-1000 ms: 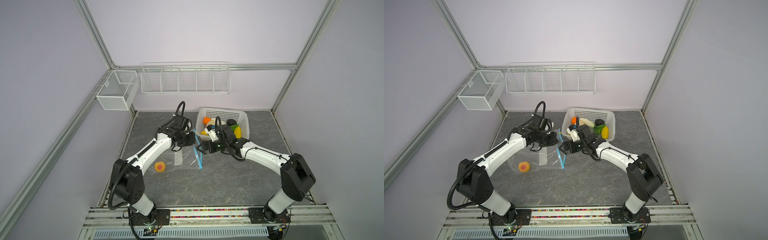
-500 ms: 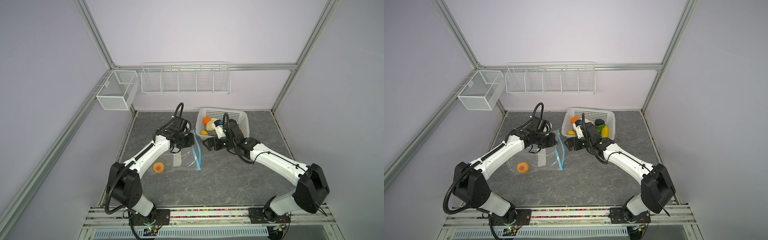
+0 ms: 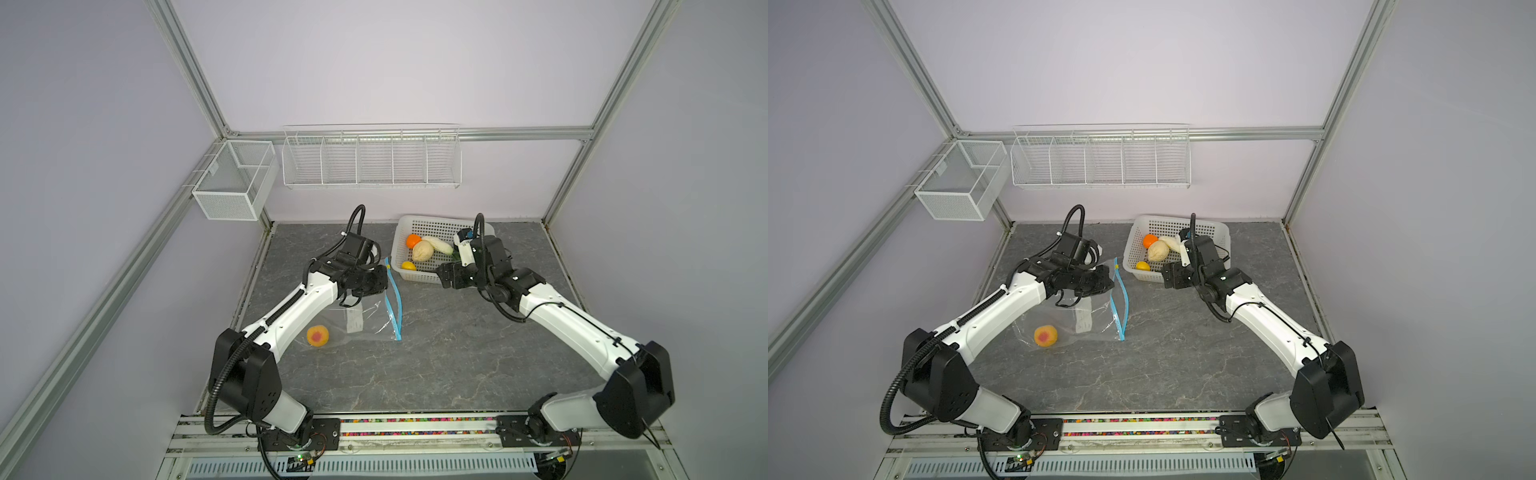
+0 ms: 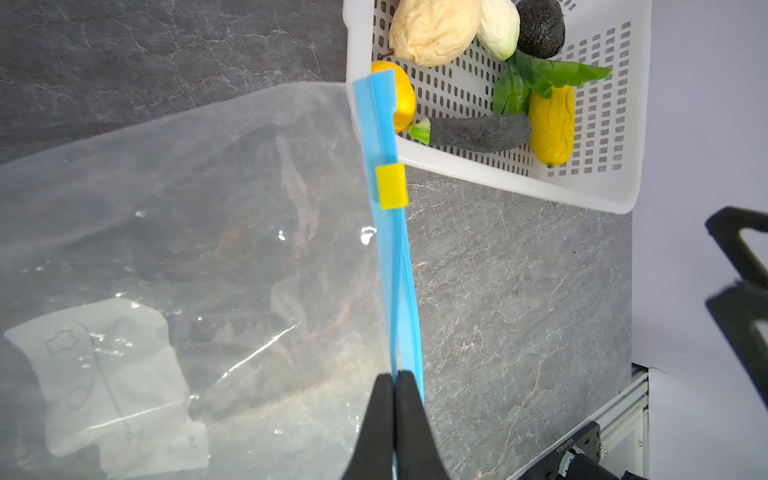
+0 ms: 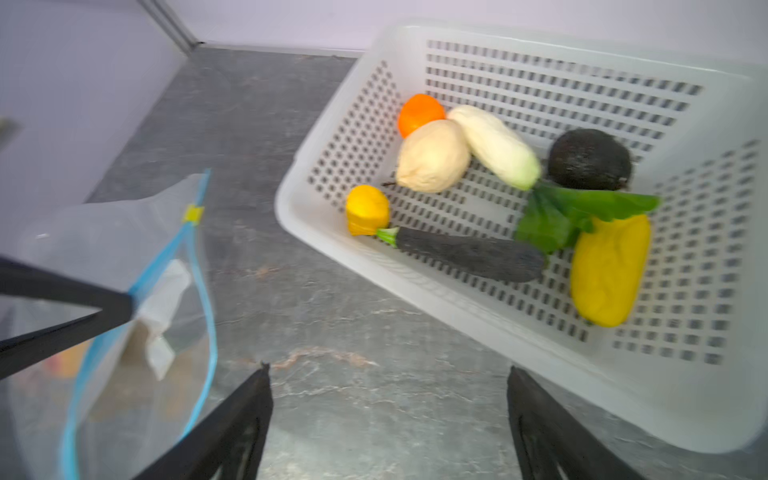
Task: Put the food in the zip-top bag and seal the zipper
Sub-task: 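Move the right gripper back over the basket while the left gripper holds the zipper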
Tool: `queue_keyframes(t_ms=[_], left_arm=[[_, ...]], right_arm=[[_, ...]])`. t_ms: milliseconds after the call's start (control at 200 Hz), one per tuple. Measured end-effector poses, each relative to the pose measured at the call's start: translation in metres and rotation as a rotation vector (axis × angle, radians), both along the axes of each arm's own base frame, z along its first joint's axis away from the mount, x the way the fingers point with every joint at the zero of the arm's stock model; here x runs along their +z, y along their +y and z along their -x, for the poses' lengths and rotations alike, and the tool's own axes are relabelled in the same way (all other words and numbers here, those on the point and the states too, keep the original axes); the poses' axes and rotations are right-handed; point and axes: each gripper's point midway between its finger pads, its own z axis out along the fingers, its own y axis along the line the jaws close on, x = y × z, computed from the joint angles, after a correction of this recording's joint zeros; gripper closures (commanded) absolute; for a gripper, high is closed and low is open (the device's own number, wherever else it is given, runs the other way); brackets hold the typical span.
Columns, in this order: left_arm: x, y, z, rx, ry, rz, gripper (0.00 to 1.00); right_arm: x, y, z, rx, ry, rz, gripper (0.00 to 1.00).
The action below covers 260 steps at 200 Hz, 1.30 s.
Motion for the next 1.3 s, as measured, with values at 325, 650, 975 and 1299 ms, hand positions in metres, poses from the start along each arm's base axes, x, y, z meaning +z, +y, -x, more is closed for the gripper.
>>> queue_keyframes(t_ms=[325, 650, 975, 1299], left_arm=[[-0.002, -0.003, -0.001, -0.010, 0.012, 0.001, 1.00], [-0.005, -0.005, -0.004, -0.023, 0.017, -0.011, 1.00], [-0.011, -0.007, -0.004, -0.034, 0.032, -0.014, 1.00], [-0.012, -0.008, -0.003, -0.039, 0.039, -0.010, 1.00]], right_arm=[[-0.040, -0.034, -0.042, -0.090, 0.105, 0.105, 0.15], [-0.065, 0.017, -0.098, 0.036, 0.151, 0.075, 0.13], [-0.091, 0.052, -0.137, 0.111, 0.117, 0.180, 0.11], [-0.117, 0.073, -0.168, 0.138, 0.102, 0.231, 0.09]])
